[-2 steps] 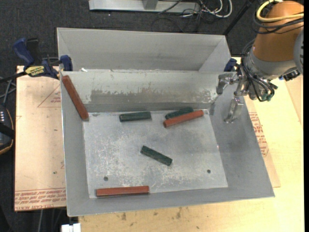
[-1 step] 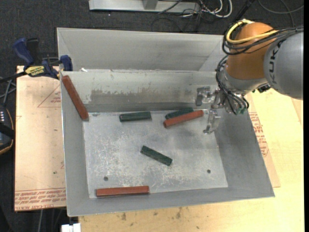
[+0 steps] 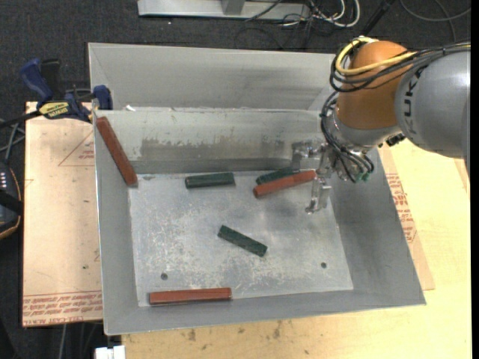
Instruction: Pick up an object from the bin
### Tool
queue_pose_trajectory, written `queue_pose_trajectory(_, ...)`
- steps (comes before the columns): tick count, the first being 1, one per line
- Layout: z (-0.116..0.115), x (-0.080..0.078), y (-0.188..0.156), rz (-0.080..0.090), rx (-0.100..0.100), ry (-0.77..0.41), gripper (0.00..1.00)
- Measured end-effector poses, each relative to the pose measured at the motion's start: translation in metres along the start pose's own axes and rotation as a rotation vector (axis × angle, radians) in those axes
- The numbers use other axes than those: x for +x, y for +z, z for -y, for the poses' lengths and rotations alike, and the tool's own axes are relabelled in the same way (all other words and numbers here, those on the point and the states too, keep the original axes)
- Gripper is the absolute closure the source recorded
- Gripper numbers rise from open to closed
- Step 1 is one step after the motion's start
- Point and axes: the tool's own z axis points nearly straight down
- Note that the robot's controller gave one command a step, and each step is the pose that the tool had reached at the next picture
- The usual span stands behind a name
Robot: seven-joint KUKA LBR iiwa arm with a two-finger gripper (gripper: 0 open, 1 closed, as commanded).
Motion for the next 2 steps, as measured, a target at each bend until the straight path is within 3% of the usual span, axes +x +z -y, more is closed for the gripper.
queue_pose_trajectory(1, -0.024, -0.008, -0.014, 0.010, 0.001, 0.166, 0.00)
queue_pose_trajectory(2, -0.049, -0.010, 0.053, 0.006, 0.000, 0.191, 0.00)
